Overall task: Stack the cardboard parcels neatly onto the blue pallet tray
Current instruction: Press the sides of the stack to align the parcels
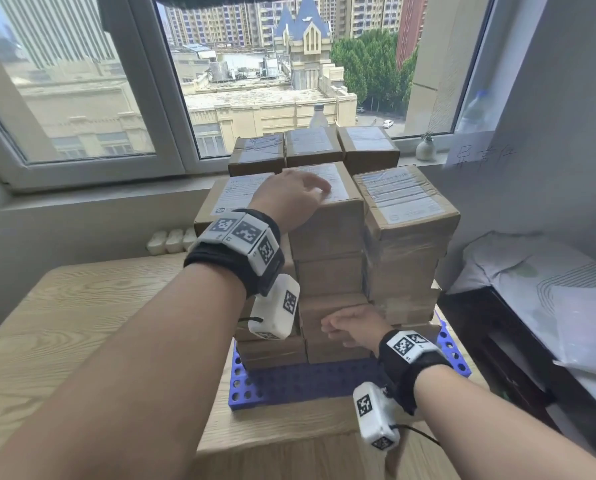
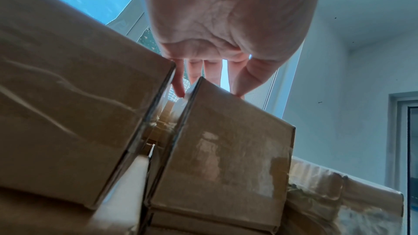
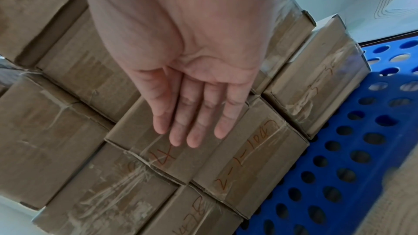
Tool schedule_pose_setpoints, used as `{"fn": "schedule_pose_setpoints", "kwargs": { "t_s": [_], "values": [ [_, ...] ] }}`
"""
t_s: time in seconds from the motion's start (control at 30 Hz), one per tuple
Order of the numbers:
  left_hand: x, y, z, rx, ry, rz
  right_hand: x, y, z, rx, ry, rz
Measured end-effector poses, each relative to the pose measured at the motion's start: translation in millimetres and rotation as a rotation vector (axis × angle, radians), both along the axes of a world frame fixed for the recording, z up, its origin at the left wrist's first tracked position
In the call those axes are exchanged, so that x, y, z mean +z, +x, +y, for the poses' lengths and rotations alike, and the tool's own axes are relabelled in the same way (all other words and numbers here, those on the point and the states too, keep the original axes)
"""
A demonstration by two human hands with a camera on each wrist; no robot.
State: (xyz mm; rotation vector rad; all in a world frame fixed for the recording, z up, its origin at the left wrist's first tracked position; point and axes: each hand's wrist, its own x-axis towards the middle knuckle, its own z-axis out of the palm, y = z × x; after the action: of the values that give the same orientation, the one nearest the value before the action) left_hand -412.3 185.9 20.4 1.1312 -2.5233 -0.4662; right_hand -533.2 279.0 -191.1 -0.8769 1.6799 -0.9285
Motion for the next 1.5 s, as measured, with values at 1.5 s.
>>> {"fn": "schedule_pose_setpoints", "kwargs": {
  "t_s": [1.5],
  "values": [
    [-12, -75, 21, -0.213, -0.214, -0.218, 110, -112, 19, -0.628, -0.369, -0.226]
  ]
}}
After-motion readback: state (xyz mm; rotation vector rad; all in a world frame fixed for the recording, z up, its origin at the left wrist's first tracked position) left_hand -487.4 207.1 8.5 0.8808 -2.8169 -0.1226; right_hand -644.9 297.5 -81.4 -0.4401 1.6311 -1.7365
